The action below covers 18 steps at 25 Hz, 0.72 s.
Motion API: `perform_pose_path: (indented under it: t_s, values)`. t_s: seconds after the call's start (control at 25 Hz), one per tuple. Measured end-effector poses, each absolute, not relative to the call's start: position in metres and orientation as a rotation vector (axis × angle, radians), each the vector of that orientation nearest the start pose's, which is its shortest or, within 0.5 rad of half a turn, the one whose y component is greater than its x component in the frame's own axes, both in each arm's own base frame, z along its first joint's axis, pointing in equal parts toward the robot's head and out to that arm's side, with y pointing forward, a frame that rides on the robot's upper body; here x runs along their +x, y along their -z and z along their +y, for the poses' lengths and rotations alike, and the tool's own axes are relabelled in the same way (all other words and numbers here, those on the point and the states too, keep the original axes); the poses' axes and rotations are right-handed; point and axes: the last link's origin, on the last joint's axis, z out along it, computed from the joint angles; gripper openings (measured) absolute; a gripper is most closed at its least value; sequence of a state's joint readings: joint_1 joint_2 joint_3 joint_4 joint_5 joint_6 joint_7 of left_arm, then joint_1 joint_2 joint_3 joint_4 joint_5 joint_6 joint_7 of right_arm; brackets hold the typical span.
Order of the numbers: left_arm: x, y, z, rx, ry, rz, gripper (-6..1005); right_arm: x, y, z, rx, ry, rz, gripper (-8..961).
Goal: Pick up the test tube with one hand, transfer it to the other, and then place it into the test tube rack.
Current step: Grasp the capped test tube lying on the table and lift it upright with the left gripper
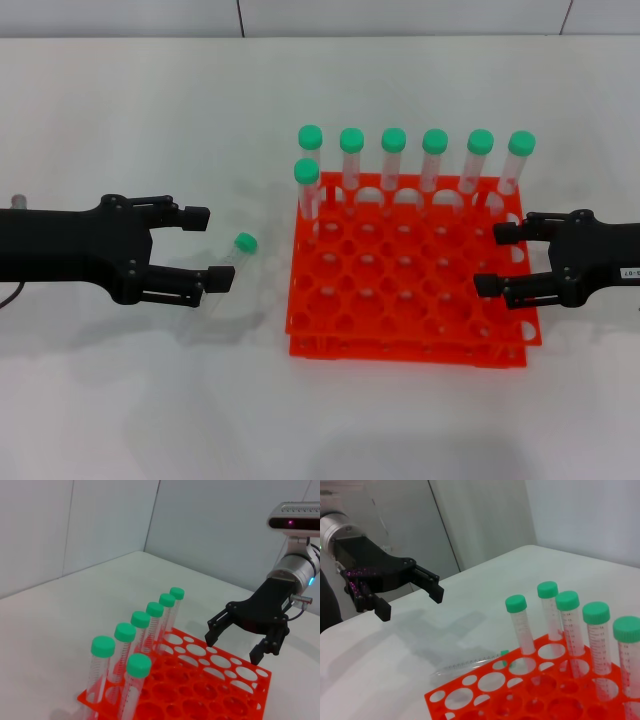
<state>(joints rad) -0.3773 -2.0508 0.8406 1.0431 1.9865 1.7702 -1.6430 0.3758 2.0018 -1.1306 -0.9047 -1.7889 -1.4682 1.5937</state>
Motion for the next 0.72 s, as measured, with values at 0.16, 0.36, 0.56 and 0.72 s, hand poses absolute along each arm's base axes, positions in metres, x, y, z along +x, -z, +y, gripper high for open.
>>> perform_pose_path:
  t_s: [0.16,0.36,0.56,0.72]
  values:
    - [-0.2556,-0.0478,0.2966,-2.870,0.539,-0.637,882,0.2571,-0.0115,0.3189,-2.810,-0.514,0.623,831]
    - [-0.2555,-0.0478,0.2966,-2.869,0.539,-0.638,876,0.2571,-0.0115,0.3190,-2.810,-0.513,0.622,829]
    - [-0.2559,-0.0478,0.2966,-2.869,0.536,-0.641,870,0.2571,-0.0115,0.3189,-2.810,-0.513,0.622,827]
    - [-0.2594,-0.0493,0.2982,-2.871,0.483,-0.690,865,0.2565,-0.0108,0.3190,-2.809,-0.518,0.622,827]
